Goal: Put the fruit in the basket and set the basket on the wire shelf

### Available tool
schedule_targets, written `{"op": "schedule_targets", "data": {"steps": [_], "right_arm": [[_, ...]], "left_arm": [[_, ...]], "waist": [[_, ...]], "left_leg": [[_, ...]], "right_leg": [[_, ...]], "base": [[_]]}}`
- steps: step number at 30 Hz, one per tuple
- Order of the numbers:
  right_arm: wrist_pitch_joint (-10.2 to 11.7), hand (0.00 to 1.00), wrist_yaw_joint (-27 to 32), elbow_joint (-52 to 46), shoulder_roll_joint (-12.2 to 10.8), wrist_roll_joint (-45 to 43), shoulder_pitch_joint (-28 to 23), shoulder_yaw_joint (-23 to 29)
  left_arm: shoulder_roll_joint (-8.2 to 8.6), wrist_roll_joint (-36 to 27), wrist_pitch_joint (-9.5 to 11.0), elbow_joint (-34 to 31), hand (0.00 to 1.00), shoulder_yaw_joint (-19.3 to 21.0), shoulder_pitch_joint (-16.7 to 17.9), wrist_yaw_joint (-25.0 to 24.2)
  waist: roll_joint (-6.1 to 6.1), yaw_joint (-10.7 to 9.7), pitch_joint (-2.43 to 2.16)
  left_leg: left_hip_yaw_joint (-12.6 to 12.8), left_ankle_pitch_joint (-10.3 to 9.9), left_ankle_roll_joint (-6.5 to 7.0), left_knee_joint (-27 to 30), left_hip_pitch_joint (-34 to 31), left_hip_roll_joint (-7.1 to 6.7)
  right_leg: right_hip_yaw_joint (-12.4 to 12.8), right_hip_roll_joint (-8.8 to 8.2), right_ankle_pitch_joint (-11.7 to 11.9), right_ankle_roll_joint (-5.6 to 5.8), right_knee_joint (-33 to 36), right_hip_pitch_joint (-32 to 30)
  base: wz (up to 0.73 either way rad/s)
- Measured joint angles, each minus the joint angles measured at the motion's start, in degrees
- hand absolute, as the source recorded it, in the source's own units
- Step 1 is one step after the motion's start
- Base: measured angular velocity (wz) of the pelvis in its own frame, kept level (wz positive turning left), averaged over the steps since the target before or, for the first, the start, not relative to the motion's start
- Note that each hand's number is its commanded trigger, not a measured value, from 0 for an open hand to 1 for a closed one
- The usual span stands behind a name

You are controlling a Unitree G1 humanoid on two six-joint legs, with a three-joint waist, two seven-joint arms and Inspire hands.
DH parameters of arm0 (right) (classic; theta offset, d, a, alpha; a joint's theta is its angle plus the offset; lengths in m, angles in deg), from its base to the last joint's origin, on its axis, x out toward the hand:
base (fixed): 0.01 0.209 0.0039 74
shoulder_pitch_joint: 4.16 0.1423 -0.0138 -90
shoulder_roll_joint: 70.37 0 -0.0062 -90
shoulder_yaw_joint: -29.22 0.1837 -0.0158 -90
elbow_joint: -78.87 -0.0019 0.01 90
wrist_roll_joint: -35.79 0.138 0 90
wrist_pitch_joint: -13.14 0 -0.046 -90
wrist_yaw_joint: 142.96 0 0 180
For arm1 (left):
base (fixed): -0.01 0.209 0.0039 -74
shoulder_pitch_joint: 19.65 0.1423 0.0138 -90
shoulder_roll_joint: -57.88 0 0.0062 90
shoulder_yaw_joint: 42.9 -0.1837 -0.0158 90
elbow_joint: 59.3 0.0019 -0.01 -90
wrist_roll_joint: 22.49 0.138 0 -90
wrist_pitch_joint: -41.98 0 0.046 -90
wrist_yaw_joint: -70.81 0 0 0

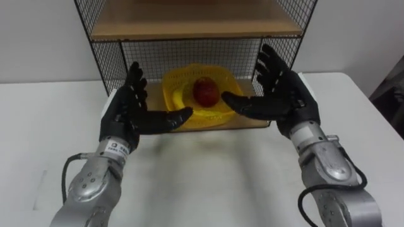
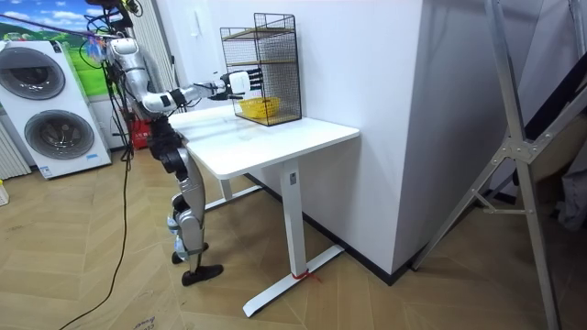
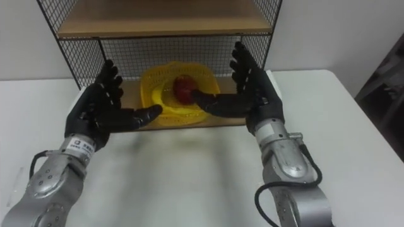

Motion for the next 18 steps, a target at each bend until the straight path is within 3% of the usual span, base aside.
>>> {"op": "schedule_targets", "data": {"steps": [5,9,12,15,18], "right_arm": [[2.1,0.00,-2.6,-0.2,0.0,-3.1,-6.8,0.1],[4.5,0.00,-3.9,-0.4,-0.1,-4.9,-12.9,0.8],[5.9,0.00,-3.5,-2.1,-0.5,-5.3,-14.5,2.0],[10.4,0.00,-2.9,-4.5,-0.8,-5.2,-16.2,4.0],[13.6,0.00,-1.7,-4.5,-0.7,-5.3,-16.6,7.0]], "left_arm": [[-1.24,0.4,2.3,-2.4,0.00,0.1,8.7,-3.7],[-1.44,1.8,5.3,-2.5,0.00,0.5,13.2,-6.1],[-1.47,1.8,7.1,-2.9,0.00,1.3,13.6,-6.1],[-1.22,1.8,10.7,-6.0,0.00,5.1,14.6,-4.4],[-1.01,3.6,14.4,-7.0,0.00,7.5,14.8,-1.1]], "waist": [[-0.57,0.1,-0.06],[-0.34,0.9,-0.02],[0.13,0.9,0.32],[0.94,0.8,0.34],[1.47,0.9,0.07]], "left_leg": [[0.0,0.0,0.00,-0.1,-0.3,0.04],[0.1,0.0,0.03,-0.4,-0.9,-0.02],[-0.1,0.0,0.03,-0.4,-1.5,-0.10],[-0.1,0.0,0.00,-0.2,-2.1,-0.02],[-0.2,0.0,-0.04,-0.1,-1.9,-0.04]], "right_leg": [[-0.1,0.08,0.0,0.00,-0.2,-0.4],[-0.1,0.04,0.0,0.00,-0.2,-1.0],[-0.2,-0.01,0.0,0.01,-0.2,-1.4],[-0.1,0.11,0.0,0.00,-0.1,-2.0],[-0.2,0.13,0.0,0.00,-0.1,-1.8]], "base": [[0.00],[0.00],[0.00],[0.00],[0.00]]}}
